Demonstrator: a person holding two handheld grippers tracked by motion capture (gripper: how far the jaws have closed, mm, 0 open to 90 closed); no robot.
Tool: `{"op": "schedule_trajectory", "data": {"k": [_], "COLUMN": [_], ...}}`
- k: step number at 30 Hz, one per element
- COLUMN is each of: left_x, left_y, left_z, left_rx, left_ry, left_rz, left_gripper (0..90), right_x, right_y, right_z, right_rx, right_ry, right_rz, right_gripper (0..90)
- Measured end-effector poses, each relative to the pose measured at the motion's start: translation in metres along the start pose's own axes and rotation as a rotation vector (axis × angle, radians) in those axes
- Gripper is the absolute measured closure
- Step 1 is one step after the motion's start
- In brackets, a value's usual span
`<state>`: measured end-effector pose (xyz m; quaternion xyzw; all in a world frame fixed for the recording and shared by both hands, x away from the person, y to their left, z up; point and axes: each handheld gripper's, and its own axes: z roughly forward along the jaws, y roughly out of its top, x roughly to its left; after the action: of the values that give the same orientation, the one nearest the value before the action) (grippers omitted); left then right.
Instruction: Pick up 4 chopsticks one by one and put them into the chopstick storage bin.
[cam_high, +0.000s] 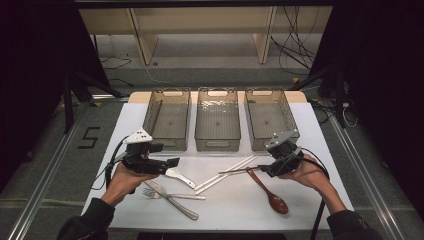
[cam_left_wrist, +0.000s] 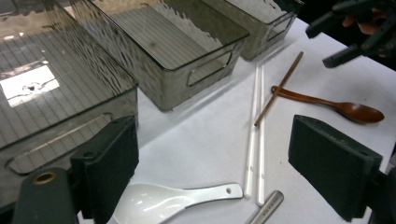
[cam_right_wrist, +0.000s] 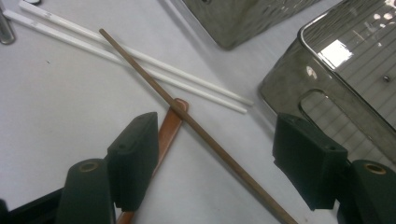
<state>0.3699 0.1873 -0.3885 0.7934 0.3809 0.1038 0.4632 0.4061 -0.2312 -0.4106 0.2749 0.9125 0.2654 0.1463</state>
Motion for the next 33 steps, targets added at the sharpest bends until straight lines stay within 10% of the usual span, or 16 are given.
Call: {"op": "schedule_trajectory", "data": {"k": [14, 33], "left_x": [-0.018, -0.015], "left_y": [-0.019, -0.029], "left_z": [-0.003, 0.0], "left_rx": [0.029, 0.048], "left_ry": [-0.013, 0.003], "left_rz": [0.036, 0.046], "left_gripper": [15.4, 15.4], "right_x": [-0.015, -0.02], "right_y": [0.002, -0.001], "right_z": [0.025, 0.051], "right_rx": [0.179, 0.274], "right_ry": [0.03, 0.084], "right_rz": [-0.077, -0.115], "right_gripper": [39.1, 53.3]}}
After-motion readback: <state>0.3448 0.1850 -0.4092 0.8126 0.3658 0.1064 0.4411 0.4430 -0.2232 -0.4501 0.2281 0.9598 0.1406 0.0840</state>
